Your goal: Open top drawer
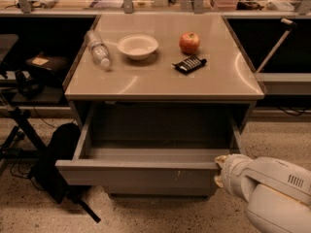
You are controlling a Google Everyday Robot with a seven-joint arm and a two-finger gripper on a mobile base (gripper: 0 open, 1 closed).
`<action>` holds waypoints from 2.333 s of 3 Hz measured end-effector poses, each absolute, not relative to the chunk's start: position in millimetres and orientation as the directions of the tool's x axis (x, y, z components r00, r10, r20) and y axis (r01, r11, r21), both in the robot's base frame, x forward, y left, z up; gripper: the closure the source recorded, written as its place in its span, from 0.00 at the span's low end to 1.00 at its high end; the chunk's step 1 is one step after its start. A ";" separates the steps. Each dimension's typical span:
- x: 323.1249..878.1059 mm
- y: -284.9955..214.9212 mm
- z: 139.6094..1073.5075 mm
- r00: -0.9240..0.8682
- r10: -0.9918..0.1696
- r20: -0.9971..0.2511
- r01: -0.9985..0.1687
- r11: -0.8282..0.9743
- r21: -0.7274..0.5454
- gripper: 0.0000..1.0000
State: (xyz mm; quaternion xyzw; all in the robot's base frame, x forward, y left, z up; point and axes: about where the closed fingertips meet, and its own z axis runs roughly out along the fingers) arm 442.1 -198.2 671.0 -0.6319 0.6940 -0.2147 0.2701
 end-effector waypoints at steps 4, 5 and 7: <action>433.1 -198.3 671.0 -0.068 -0.993 -0.101 -0.756 0.117 -0.644 1.00; 432.7 -197.6 671.0 -0.068 -0.993 -0.101 -0.756 0.117 -0.644 1.00; 427.5 -197.9 671.0 -0.075 -0.992 -0.098 -0.753 0.121 -0.647 1.00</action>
Offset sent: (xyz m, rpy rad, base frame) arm -0.3630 -0.0950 -0.0531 -0.1061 -0.2347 -0.4485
